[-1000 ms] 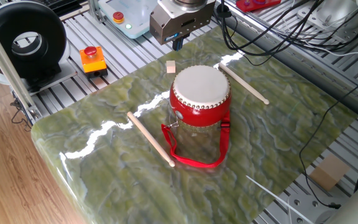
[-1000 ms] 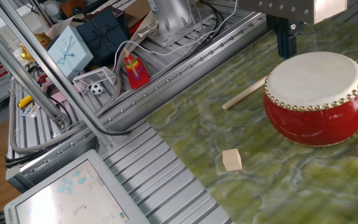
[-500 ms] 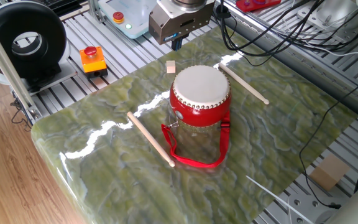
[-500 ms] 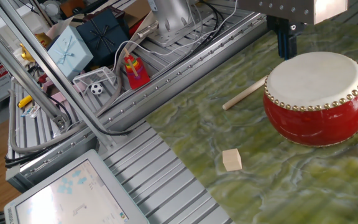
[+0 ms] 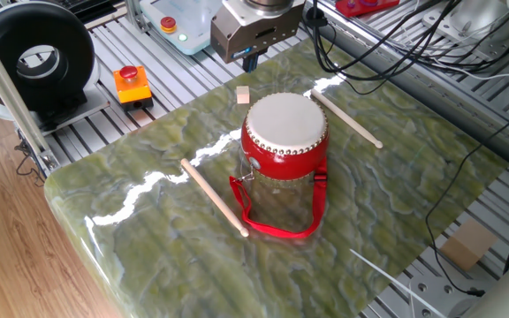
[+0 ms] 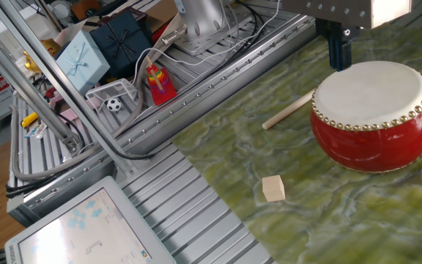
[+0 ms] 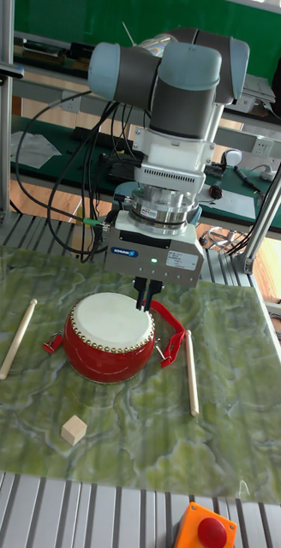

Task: Play the drum

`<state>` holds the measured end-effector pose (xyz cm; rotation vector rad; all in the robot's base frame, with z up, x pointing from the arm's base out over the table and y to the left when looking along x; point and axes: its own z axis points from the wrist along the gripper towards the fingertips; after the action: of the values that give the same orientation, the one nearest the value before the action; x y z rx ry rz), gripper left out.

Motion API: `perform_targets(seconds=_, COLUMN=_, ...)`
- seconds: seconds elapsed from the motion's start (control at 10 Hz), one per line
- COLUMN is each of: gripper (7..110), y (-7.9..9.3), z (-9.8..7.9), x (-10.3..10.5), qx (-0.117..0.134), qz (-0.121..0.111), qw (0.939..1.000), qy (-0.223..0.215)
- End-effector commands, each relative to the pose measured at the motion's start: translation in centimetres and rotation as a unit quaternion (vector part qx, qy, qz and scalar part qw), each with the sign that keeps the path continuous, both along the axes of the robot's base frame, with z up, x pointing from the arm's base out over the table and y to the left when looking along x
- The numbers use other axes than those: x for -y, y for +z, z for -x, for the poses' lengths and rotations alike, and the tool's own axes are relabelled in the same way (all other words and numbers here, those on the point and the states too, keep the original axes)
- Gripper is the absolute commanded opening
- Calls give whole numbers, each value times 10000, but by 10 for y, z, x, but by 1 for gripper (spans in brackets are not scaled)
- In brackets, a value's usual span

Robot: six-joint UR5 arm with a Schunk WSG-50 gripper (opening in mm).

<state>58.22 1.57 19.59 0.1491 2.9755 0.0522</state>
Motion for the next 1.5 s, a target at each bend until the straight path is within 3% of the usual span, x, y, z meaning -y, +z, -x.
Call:
perform_targets(seconds=0.0, gripper=7, y=2, z=-1, x=-3, qx=20, qz=-73, qw=10000, qy=-21)
perform_targets(seconds=0.7, gripper=7, y=1, z=-1, x=-1, qx=13, qz=-49, qw=10000, qy=-13)
perform_targets(seconds=1.0, gripper=7, y=1, z=0, x=19, qx=-5, qz=387, qw=9991, qy=168)
perform_targets(seconds=1.4, gripper=7, y=0, z=5, x=10, qx=-94, qz=237, qw=9992, qy=298)
